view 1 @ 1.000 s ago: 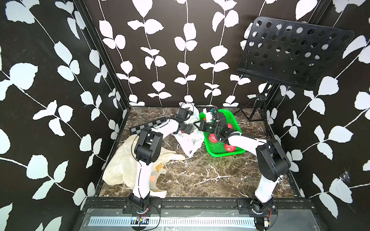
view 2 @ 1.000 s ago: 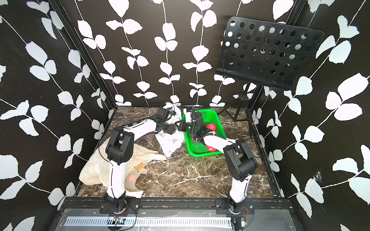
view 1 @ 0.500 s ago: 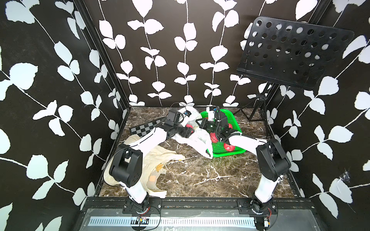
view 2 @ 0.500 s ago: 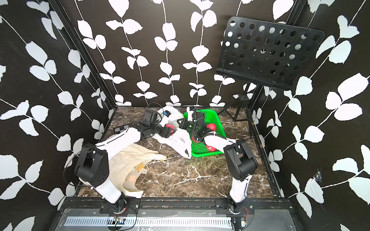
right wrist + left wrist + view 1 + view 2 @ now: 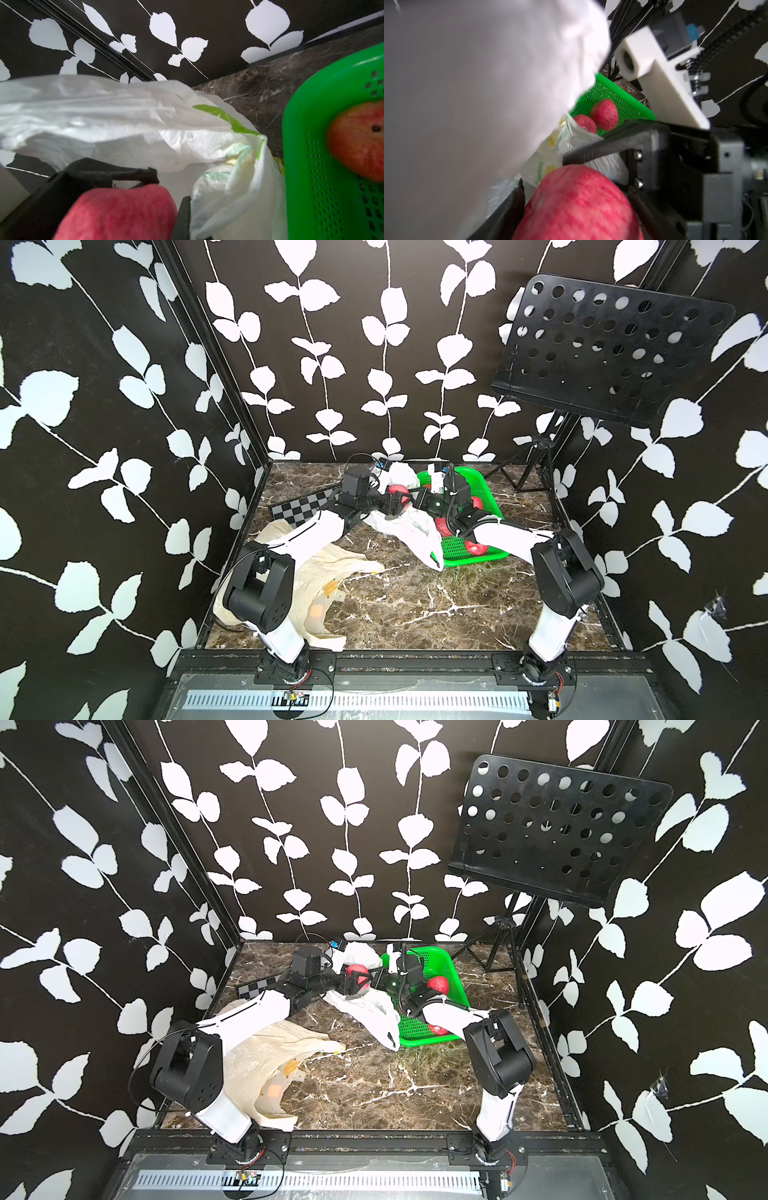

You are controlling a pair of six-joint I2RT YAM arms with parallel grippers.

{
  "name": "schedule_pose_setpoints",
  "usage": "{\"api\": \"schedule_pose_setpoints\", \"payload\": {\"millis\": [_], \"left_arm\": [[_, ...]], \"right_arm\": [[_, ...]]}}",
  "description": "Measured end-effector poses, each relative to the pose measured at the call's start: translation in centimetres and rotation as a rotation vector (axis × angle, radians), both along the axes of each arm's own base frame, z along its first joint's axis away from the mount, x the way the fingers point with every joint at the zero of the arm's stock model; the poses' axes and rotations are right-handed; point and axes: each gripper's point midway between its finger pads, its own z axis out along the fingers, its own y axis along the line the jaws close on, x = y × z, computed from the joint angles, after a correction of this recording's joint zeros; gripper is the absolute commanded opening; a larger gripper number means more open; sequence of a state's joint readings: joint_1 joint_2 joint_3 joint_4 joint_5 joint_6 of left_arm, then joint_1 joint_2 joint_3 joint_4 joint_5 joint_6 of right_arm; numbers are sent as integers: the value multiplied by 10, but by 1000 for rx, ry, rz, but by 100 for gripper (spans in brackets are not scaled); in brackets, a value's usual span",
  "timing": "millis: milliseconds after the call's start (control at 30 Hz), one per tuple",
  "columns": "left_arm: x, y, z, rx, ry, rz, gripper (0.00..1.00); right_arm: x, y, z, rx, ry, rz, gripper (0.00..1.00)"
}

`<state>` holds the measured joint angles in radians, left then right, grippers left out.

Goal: Untie the knot of a plastic bag & take out the apple
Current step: Pick up the apple from the plastic bag.

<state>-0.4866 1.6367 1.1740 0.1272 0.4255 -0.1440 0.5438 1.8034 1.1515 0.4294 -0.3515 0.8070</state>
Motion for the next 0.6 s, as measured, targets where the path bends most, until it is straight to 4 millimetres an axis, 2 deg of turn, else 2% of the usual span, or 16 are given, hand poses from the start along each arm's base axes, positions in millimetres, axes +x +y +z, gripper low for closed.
{"api": "schedule_pose_setpoints", "payload": {"millis": [367, 600], "left_arm": [[-17, 23, 67, -153, -117, 0, 69], [-18, 25, 82, -331, -76, -23, 69]], "right_arm": [[6, -11, -8, -39, 6, -30, 0], [2, -15, -16, -114, -1, -29, 0]]}}
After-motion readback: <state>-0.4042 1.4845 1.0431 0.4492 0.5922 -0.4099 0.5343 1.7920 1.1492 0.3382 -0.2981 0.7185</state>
